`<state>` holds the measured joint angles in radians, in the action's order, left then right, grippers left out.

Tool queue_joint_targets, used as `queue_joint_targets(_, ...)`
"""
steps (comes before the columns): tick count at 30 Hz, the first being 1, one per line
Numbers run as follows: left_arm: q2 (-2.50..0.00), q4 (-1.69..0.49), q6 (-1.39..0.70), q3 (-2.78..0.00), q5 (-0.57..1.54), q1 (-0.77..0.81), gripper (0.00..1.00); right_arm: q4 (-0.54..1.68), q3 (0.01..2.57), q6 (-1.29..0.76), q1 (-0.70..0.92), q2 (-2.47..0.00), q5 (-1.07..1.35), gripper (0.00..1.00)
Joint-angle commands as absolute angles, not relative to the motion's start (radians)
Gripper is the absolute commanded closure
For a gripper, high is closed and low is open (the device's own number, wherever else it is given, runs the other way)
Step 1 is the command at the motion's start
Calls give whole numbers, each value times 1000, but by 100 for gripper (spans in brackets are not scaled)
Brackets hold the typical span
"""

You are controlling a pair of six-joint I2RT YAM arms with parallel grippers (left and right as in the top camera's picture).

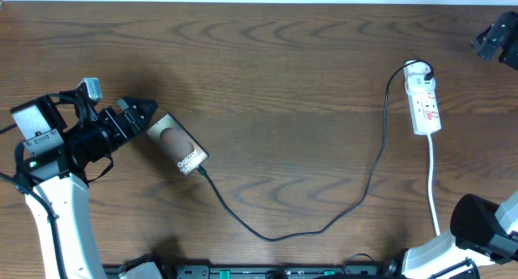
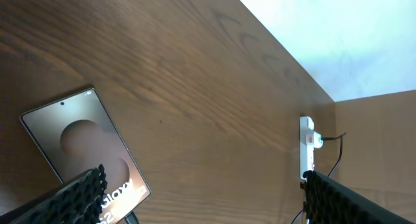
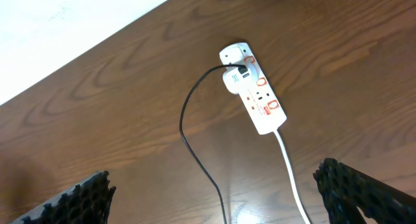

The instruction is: Plug charger to phone and switch on socket

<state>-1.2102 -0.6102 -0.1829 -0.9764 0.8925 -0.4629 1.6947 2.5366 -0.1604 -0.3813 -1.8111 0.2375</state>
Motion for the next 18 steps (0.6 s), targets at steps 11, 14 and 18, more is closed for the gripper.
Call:
queue_joint_targets(11, -1211, -613, -172, -976, 867, -464, 6, 1698, 2537, -176, -379, -1800, 234, 1)
queue_joint_targets(14, -1185, -654, -172, -975, 766, -458, 6, 1698, 2537, -176, -379, -1800, 234, 1)
queue_joint_targets(18, -1113, -658, -173, -919, 540, -379, 6, 1698, 2537, -176, -379, -1800, 234, 1)
